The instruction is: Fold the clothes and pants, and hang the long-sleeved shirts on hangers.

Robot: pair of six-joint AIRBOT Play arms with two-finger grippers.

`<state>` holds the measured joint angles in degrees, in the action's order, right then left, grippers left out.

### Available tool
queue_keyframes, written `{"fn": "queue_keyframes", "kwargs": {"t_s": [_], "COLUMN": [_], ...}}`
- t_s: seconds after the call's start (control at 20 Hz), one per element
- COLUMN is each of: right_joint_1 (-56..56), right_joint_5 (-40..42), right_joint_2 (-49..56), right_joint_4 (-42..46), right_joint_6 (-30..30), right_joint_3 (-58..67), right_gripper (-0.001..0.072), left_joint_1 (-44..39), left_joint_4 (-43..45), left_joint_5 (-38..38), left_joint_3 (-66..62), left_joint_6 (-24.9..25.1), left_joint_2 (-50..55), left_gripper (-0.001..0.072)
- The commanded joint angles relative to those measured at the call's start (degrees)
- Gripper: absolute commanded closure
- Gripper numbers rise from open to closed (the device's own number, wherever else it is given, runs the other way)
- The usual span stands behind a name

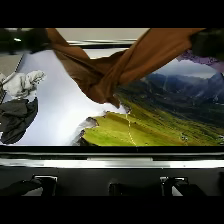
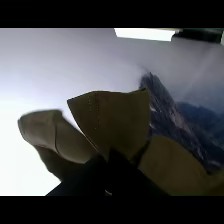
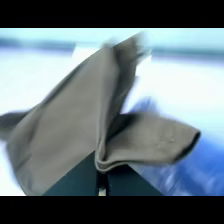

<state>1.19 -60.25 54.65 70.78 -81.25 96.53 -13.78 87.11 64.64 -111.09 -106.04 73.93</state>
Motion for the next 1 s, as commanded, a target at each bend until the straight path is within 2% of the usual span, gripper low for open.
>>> {"fn": "queue_keyframes", "kwargs": {"t_s": [0.0, 0.2, 0.4, 0.55, 0.7, 0.95], "right_joint_1": [0.0, 0.0, 0.0, 0.0, 0.1, 0.1], "right_joint_5": [0.3, 0.4, -0.5, -5.4, -9.2, -7.0], "right_joint_2": [-9.9, -15.0, -11.3, -0.8, 13.1, 35.1], "right_joint_4": [5.7, 5.7, 4.3, 0.2, -2.7, -2.7], "right_joint_6": [-0.3, -2.1, -7.1, -8.4, -8.7, -8.9], "right_joint_3": [2.0, 2.0, 1.9, 1.9, 1.9, 1.9], "right_gripper": [0.0683, 0.0682, 0.0682, 0.0682, 0.0682, 0.0682], "left_joint_1": [0.1, 0.1, 0.1, 0.3, 1.0, 3.1], "left_joint_4": [9.6, 14.5, 15.2, 15.1, 13.3, 4.6], "left_joint_5": [6.1, 10.1, 9.9, 8.9, 3.9, -5.5], "left_joint_3": [-0.4, -0.4, 1.0, 4.9, 6.4, 6.3], "left_joint_6": [-3.6, -6.9, -7.7, -6.3, -6.3, -6.3], "left_joint_2": [-12.0, -19.4, -17.2, -9.0, 4.1, 27.4], "left_gripper": [0.0691, 0.0692, 0.0692, 0.0692, 0.069, 0.0689]}}
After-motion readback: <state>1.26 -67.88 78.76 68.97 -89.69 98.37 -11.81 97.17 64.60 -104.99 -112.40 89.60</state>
